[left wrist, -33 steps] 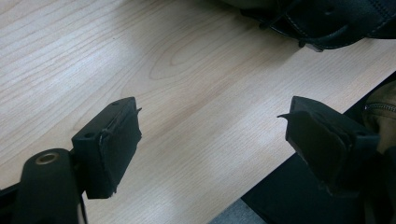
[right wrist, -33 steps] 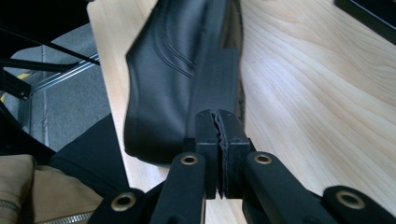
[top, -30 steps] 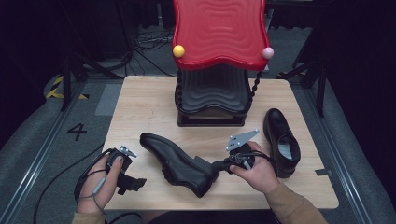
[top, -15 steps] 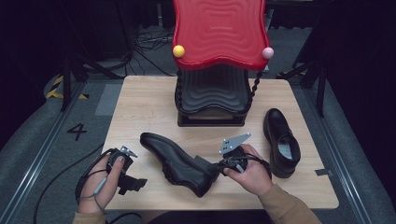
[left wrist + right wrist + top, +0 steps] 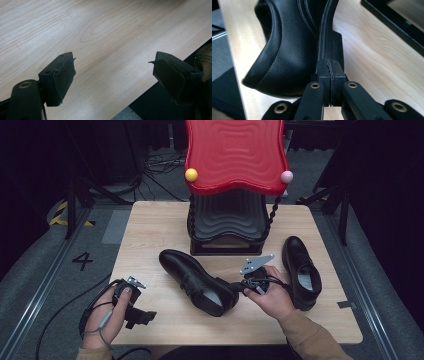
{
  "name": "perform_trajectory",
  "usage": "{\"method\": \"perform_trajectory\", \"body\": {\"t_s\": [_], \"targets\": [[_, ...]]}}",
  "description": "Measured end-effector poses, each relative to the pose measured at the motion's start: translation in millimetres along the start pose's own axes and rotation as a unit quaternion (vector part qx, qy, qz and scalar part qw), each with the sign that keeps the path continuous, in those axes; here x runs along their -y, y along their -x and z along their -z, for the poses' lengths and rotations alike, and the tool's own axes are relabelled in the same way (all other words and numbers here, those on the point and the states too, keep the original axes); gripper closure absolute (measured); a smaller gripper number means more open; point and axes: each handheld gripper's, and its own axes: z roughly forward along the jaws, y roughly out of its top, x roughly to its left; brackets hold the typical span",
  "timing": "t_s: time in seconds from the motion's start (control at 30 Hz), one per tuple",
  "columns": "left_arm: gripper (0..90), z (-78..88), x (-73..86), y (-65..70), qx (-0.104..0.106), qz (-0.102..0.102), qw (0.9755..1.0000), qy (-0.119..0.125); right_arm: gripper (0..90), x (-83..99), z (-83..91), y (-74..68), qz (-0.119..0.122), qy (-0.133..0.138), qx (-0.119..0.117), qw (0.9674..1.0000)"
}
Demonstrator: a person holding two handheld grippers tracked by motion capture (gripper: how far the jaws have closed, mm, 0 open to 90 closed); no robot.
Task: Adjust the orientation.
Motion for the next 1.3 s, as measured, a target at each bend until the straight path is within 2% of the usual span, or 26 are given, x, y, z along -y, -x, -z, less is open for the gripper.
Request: {"method": "perform_trajectory", "body": {"t_s": [0.23,0.3,0.37,0.47,0.5,0.67,0.8,1.03,1.17,1.3], "targets": [[18.5,-1.4,-0.2,-1.5,-0.001,0.000,1.0000,-0.002,90.0,2.8,-8.2,15.4,-0.002,-0.013,0.036,0.9993],[18.5,-1.6,-0.2,-1.7,-0.001,0.000,1.0000,-0.002,89.9,4.6,-12.0,19.8,-0.013,-0.013,0.027,0.9995],[18.5,-1.8,-0.1,-1.9,0.000,0.000,1.0000,-0.001,90.0,6.6,-16.1,24.6,-0.014,-0.024,0.048,0.9985],[18.4,-1.9,0.1,-2.2,0.000,0.001,1.0000,-0.002,90.0,9.9,-20.2,30.2,-0.027,-0.019,0.040,0.9987],[18.5,-2.0,0.3,-2.2,0.002,0.002,1.0000,-0.002,90.0,12.1,-23.3,32.7,-0.034,-0.025,0.036,0.9985],[18.5,-1.8,0.6,-2.3,0.002,0.004,1.0000,0.000,89.7,11.9,-22.4,31.8,-0.030,-0.024,0.038,0.9985],[18.4,-0.9,0.7,-1.9,0.002,0.004,1.0000,0.001,88.8,7.1,-11.2,32.9,-0.027,-0.016,0.043,0.9986],[18.4,-0.2,0.6,-1.7,0.001,0.004,1.0000,0.002,84.8,-10.8,19.2,24.0,0.000,0.003,0.045,0.9990],[18.5,0.2,0.1,-1.0,0.000,0.001,1.0000,0.002,81.4,-26.5,32.7,9.8,0.030,-0.002,0.023,0.9993],[18.5,0.6,0.5,-1.3,0.002,0.002,1.0000,0.003,78.4,-37.8,32.9,-2.7,0.059,-0.028,-0.001,0.9979]]}}
